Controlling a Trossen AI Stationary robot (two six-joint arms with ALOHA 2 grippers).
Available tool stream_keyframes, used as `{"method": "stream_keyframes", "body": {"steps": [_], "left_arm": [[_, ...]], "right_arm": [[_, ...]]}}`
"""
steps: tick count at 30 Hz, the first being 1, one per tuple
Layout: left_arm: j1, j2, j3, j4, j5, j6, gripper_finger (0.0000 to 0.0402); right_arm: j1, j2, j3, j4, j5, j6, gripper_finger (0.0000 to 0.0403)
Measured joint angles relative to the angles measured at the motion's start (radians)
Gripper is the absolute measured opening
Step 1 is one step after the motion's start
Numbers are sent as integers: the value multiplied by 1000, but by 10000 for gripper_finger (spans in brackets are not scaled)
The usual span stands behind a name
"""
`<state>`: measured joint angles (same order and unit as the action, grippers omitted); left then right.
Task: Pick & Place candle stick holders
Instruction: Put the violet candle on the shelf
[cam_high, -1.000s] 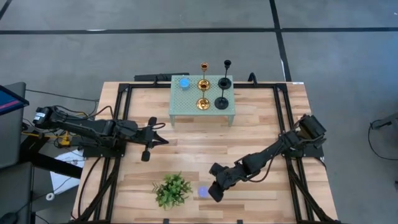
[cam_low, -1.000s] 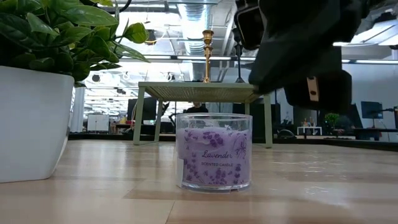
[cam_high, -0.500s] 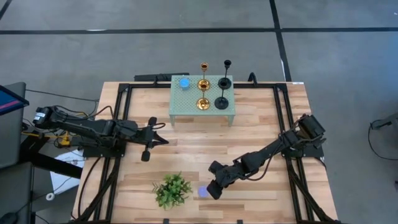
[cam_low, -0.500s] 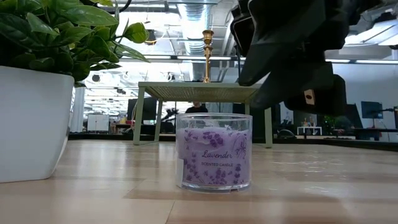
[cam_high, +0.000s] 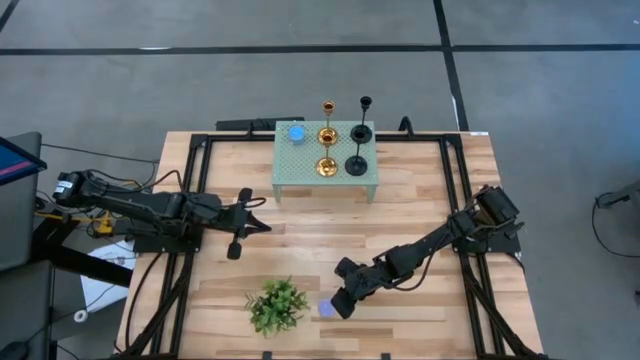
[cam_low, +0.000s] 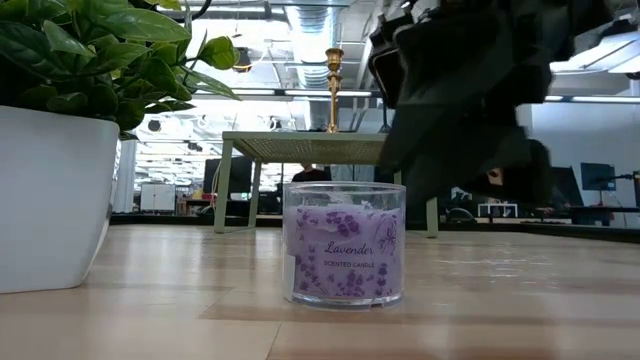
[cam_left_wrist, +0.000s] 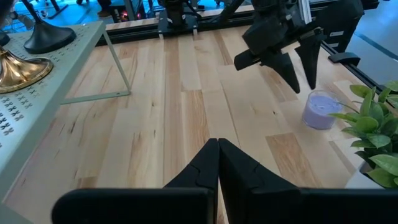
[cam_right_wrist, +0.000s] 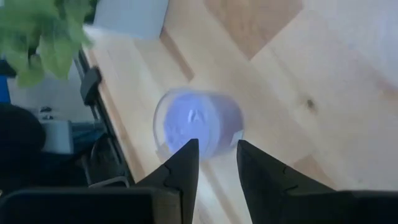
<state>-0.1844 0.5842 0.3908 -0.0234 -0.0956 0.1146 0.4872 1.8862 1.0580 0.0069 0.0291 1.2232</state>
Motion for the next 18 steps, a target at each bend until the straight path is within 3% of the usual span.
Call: {"method": "stream_keyframes", "body": {"steps": [18], "left_arm": [[0, 0, 0, 0, 0, 0, 8]], "right_arm": [[-12, 2, 1, 1, 6, -27, 102]]}}
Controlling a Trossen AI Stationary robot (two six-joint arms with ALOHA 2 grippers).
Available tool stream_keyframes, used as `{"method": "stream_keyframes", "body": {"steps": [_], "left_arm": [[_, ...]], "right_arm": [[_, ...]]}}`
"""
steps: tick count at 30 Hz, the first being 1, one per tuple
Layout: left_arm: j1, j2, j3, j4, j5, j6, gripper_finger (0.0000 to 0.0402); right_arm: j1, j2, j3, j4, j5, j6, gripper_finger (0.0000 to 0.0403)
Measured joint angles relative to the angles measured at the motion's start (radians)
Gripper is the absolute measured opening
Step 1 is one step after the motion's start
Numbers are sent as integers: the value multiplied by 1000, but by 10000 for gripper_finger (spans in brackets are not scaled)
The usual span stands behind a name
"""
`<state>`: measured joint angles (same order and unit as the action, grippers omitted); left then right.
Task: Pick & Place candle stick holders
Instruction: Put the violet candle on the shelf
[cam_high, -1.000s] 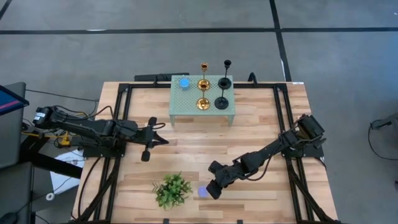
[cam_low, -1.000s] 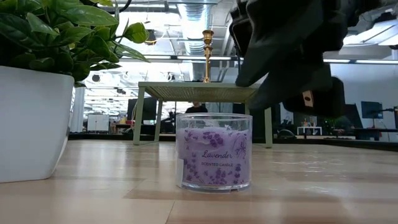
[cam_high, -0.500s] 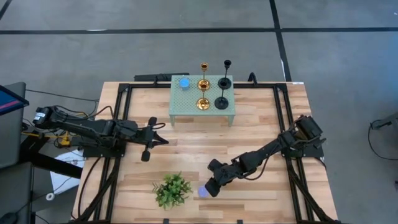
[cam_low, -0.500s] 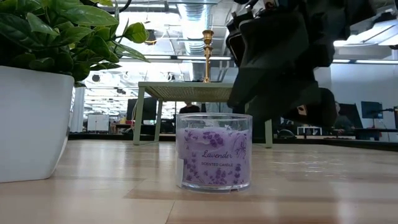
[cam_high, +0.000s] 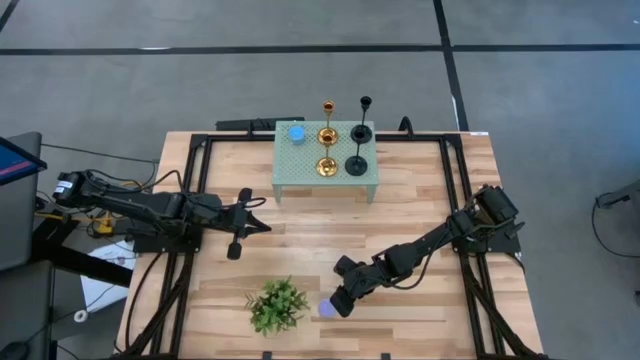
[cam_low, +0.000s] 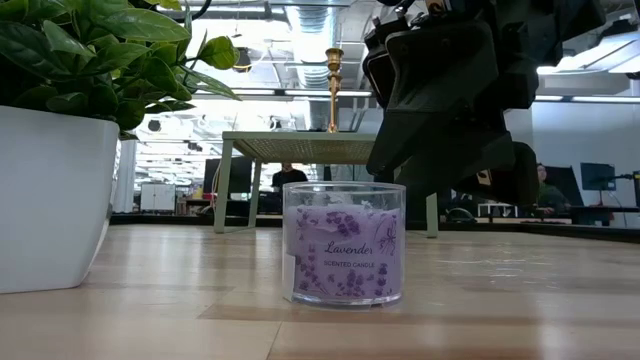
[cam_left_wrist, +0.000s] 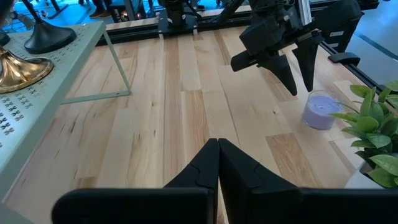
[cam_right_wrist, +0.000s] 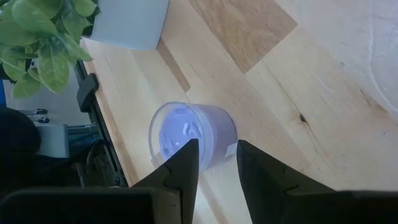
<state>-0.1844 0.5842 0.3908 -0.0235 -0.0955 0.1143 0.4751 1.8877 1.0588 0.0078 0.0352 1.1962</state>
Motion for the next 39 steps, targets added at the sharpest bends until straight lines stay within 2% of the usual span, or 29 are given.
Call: {"method": "stream_keyframes", "body": {"steps": [19, 27, 33, 39], "left_arm": [[0, 0, 0, 0, 0, 0, 8], [0, 0, 0, 0, 0, 0, 8], [0, 0, 0, 0, 0, 0, 8], [0, 0, 0, 0, 0, 0, 8]], "right_arm": [[0, 0, 0, 12, -37, -55, 101], [4, -2, 0, 296, -112, -57, 101], [21, -7, 38, 267, -73, -70, 101], [26, -6, 68, 160, -34, -62, 101]]}}
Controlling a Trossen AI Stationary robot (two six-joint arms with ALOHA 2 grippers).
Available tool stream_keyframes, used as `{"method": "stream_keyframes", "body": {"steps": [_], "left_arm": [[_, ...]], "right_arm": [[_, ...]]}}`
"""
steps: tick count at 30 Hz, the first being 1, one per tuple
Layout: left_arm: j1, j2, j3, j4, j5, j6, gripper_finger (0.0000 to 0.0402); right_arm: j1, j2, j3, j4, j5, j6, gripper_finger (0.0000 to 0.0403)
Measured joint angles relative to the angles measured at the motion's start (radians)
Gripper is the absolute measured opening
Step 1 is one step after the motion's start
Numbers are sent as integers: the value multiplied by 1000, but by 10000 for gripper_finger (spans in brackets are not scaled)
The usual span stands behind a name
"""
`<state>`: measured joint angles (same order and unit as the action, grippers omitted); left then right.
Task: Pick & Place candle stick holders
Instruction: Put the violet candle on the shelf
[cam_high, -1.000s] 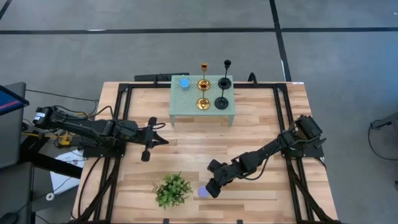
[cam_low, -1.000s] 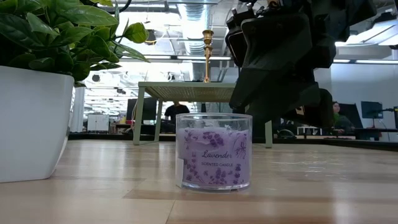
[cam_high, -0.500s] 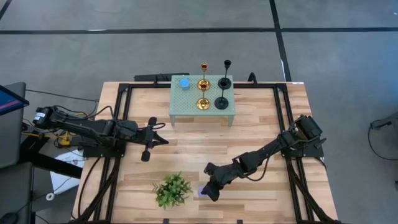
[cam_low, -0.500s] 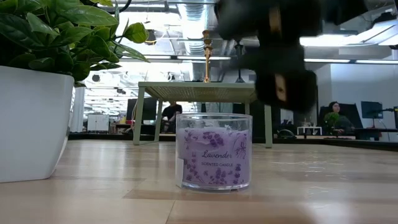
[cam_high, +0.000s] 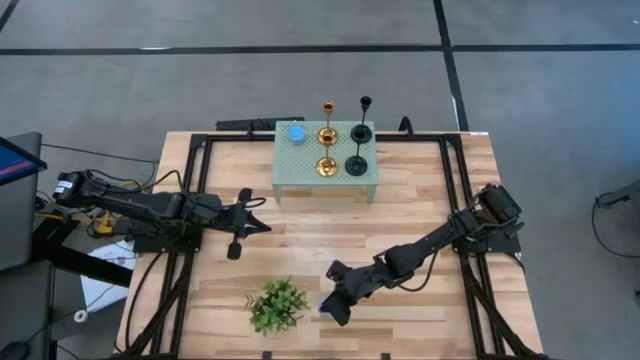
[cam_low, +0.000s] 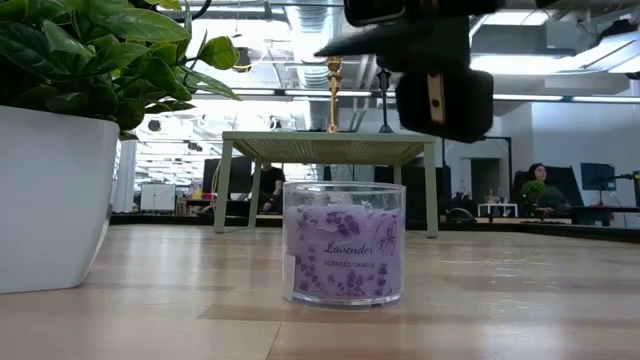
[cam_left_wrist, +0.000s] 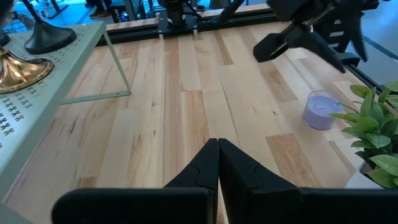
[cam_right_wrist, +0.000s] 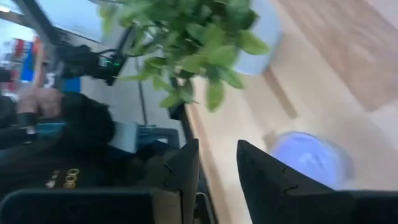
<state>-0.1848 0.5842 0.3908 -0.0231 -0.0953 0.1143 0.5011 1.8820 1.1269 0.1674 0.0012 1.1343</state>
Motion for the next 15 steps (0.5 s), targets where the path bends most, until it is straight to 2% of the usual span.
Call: {"method": "stream_keyframes", "body": {"steps": [11, 15], "left_arm": [[0, 0, 0, 0, 0, 0, 8], [0, 0, 0, 0, 0, 0, 8]], "right_arm": [[21, 2, 2, -216, 106, 26, 101], [29, 2, 2, -244, 138, 42, 101]]}}
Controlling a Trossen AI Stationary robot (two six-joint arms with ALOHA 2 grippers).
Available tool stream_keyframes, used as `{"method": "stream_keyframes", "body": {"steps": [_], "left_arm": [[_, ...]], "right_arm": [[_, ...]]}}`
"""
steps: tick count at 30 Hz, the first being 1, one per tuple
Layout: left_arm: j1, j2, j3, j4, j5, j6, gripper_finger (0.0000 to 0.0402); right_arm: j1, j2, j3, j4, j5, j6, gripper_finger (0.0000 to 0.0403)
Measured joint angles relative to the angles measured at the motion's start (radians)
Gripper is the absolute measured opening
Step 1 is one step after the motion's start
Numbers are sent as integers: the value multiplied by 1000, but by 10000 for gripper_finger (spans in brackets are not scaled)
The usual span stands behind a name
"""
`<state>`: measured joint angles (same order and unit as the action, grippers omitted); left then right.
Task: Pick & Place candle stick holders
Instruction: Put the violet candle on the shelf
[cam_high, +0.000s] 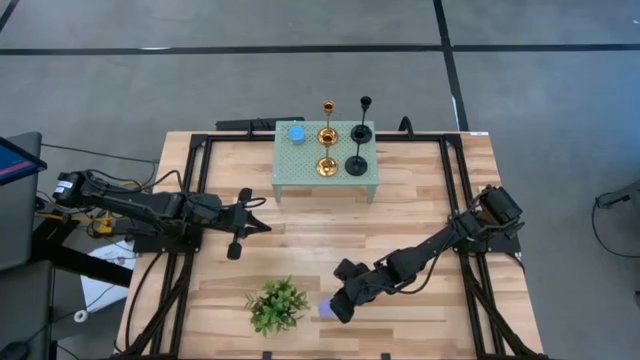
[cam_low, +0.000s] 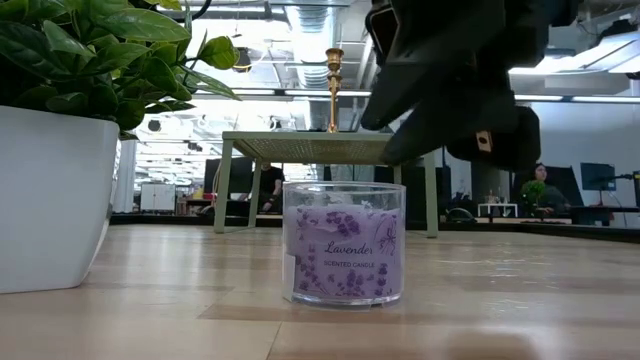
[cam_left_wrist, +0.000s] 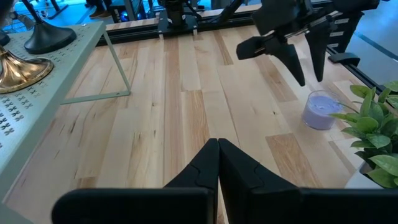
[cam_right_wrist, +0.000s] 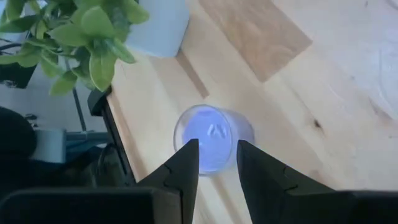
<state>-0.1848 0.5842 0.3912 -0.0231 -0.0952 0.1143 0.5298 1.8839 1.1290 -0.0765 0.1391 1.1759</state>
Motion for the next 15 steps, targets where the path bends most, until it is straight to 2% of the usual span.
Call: {"method": "stream_keyframes", "body": {"steps": [9, 15], "left_arm": [[0, 0, 0, 0, 0, 0, 8], [0, 0, 0, 0, 0, 0, 8]], "right_arm": [[3, 1, -8, 36, 17, 58, 101], [-3, 3, -13, 21, 27, 25, 101]]}}
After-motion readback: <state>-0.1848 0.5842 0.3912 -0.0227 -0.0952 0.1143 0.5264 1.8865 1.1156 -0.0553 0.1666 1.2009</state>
